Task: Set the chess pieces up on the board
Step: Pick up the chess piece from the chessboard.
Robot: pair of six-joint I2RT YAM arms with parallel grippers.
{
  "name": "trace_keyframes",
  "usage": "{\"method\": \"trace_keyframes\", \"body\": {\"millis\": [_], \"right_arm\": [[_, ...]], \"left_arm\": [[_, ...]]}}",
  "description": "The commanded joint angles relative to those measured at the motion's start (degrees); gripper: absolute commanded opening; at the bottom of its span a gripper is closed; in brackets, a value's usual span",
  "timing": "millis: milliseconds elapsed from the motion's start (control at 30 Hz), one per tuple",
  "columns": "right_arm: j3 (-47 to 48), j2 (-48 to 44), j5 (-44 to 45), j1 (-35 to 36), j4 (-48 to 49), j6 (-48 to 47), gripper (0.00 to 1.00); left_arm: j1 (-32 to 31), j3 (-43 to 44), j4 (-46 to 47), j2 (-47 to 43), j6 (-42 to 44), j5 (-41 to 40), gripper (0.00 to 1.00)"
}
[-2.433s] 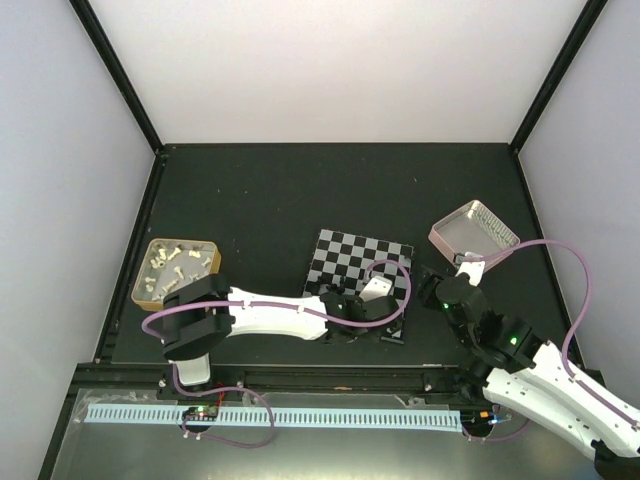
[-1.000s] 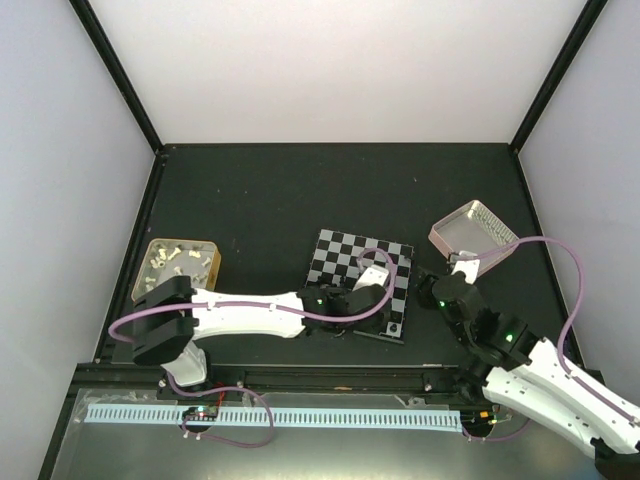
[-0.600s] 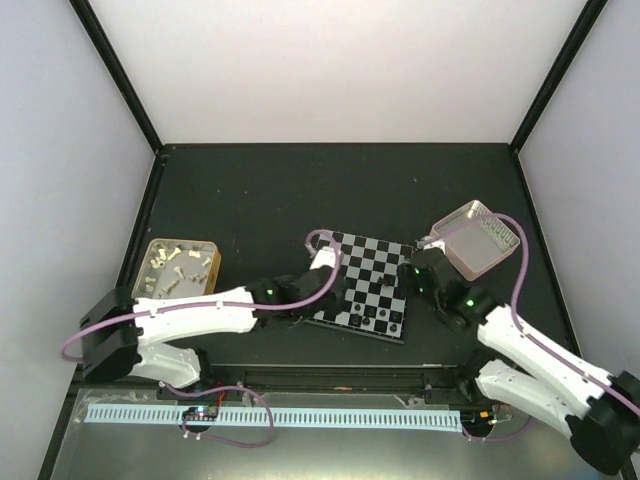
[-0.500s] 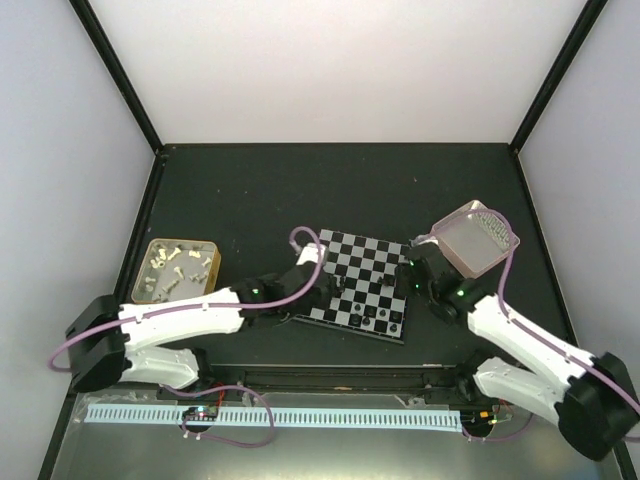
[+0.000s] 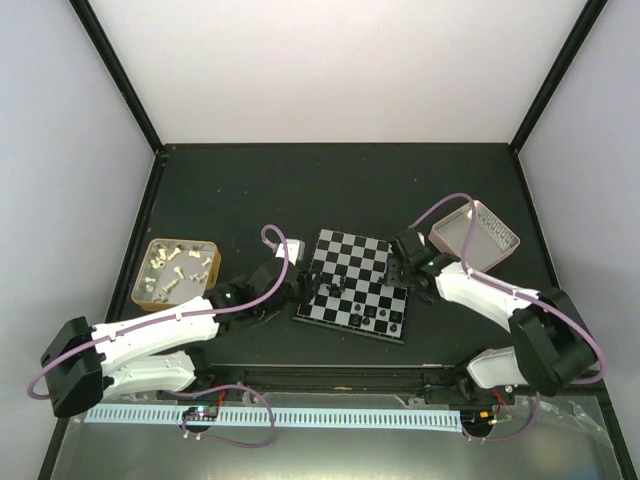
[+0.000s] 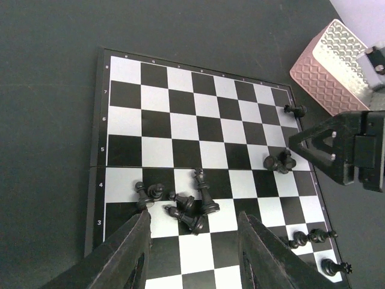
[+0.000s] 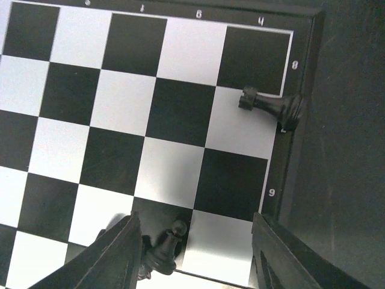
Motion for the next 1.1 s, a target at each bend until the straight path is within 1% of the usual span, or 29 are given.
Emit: {"method": "trace_keyframes", "body": {"millis": [0, 100, 367, 533, 633, 800, 933, 1067], "right_arm": [[2.00, 2.24, -0.69, 0.08, 0.20, 1.90, 0.50], [2.16, 3.49, -0.76, 0.42, 0.01, 1.99, 0.48], [2.56, 5.48, 0.12, 1.26, -1.28, 2.09, 0.47], [1.76, 4.44, -0.88, 1.84, -2.43, 1.54, 0.42], [1.10, 4.14, -3.24, 2.18, -2.18, 1.03, 0.39], [0.03, 4.38, -3.45, 2.48, -2.01, 1.30, 0.38], [-0.46, 4.39, -2.87, 2.71, -1.95, 1.29, 0.29], [-0.60, 4.69, -1.33, 2.96, -2.49, 1.38, 0.28]], "left_arm": [[0.61, -0.26, 2.55, -1.18, 1.44, 2.06, 0.41], [0.70, -0.47, 2.60, -1.68, 1.53, 2.36, 0.41], [0.80, -0.83, 2.82, -2.33, 1.49, 3.18, 0.41], [0.88, -0.90, 2.29, -2.55, 1.29, 3.45, 0.41], [0.88, -0.92, 2.46, -2.48, 1.18, 3.72, 0.37], [0.83, -0.75, 2.16, -2.41, 1.00, 4.22, 0.37], [0.83, -0.74, 1.83, -2.53, 0.83, 4.34, 0.37], [0.88, -0.74, 1.52, -2.81, 0.52, 4.51, 0.37]]}}
